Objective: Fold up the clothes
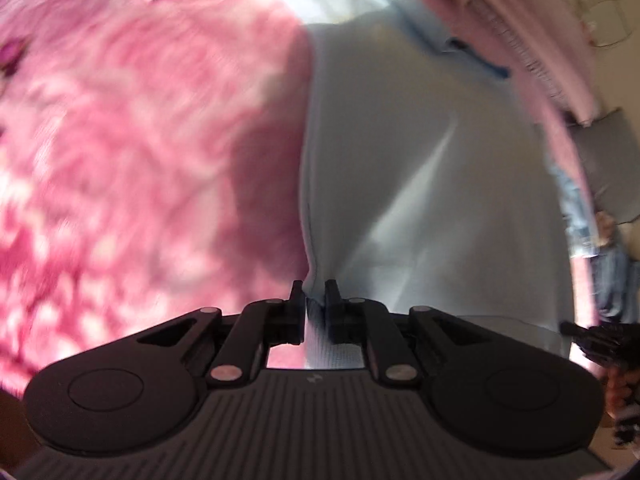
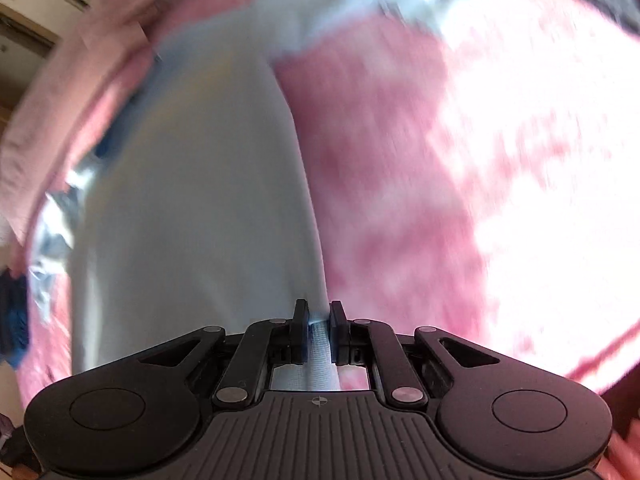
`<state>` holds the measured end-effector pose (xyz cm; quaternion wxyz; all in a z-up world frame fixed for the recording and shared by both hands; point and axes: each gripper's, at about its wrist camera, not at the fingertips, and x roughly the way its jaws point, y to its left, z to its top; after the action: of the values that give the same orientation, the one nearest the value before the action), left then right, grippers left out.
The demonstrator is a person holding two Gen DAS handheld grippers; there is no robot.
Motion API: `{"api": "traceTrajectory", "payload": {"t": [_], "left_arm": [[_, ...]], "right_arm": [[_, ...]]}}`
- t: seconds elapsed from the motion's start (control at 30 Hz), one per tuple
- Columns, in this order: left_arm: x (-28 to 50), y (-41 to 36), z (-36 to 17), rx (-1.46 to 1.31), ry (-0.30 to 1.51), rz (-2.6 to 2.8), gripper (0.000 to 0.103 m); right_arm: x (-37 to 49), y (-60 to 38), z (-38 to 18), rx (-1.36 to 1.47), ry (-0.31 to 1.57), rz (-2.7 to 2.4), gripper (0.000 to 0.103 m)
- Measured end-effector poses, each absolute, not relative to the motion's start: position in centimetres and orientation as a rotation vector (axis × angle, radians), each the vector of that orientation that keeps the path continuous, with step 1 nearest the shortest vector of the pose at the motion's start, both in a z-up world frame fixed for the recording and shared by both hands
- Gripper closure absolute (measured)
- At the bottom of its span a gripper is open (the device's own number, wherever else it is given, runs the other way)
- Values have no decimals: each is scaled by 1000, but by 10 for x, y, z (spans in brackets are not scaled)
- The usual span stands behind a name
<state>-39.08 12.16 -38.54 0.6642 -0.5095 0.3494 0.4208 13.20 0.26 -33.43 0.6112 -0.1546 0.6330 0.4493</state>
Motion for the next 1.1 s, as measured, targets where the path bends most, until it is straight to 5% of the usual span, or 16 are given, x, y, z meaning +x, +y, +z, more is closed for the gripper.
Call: {"api": "traceTrajectory", "payload": {"t": [0.13, 0.27, 0.47, 1.1], "left_arm": [[-384, 132, -364, -1016, 863, 1033, 80], [-381, 156, -339, -940, 844, 1109, 83], [-358, 203, -318, -847, 794, 1112, 83], [-139, 430, -400, -543, 887, 1034, 85]], "right_arm": [[118, 12, -332, -472, 1427, 1051, 93], [112, 39, -303, -642, 1273, 1081, 70], [110, 93, -272, -617, 1060, 1239, 70], [112, 385, -374, -758, 873, 1634, 70]]}}
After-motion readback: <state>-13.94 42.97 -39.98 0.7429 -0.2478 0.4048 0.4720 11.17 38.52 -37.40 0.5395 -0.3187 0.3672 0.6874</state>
